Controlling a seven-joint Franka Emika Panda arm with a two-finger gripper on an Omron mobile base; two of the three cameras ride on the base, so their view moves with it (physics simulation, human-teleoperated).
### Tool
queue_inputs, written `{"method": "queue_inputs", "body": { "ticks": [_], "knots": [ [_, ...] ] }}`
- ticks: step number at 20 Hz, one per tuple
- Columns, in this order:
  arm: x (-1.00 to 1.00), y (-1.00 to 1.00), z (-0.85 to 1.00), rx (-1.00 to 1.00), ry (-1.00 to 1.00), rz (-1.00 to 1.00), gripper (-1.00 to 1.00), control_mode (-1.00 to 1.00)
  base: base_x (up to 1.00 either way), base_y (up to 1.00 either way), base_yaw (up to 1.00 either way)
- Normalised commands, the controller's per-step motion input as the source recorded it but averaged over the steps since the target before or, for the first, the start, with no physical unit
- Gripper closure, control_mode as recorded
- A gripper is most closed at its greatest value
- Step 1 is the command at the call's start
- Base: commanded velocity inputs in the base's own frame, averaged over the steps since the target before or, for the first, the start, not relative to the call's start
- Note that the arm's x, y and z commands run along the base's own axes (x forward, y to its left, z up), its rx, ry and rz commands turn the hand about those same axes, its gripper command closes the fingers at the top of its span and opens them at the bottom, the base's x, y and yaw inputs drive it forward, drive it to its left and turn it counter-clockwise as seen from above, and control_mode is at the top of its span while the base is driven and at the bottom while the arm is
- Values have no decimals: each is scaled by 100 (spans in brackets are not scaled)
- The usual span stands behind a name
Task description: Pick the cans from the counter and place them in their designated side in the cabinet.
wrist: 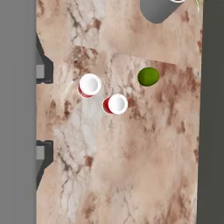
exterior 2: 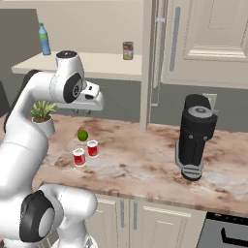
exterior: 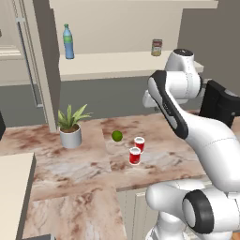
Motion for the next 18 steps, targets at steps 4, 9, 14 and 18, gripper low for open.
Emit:
{"method": "queue_inputs", "body": {
  "ticks": [4, 9, 14, 18],
  "knots": [
    [-15, 6, 0, 0, -1, 0, -100, -100, 0, 0, 0],
    [-35, 25, -3, -1, -4, 0, -100, -100, 0, 0, 0],
    [-25, 30, -7, 0, -1, 0, -100, -100, 0, 0, 0],
    [-10, 27, -11, 0, -1, 0, -100, -100, 0, 0, 0]
  ]
}}
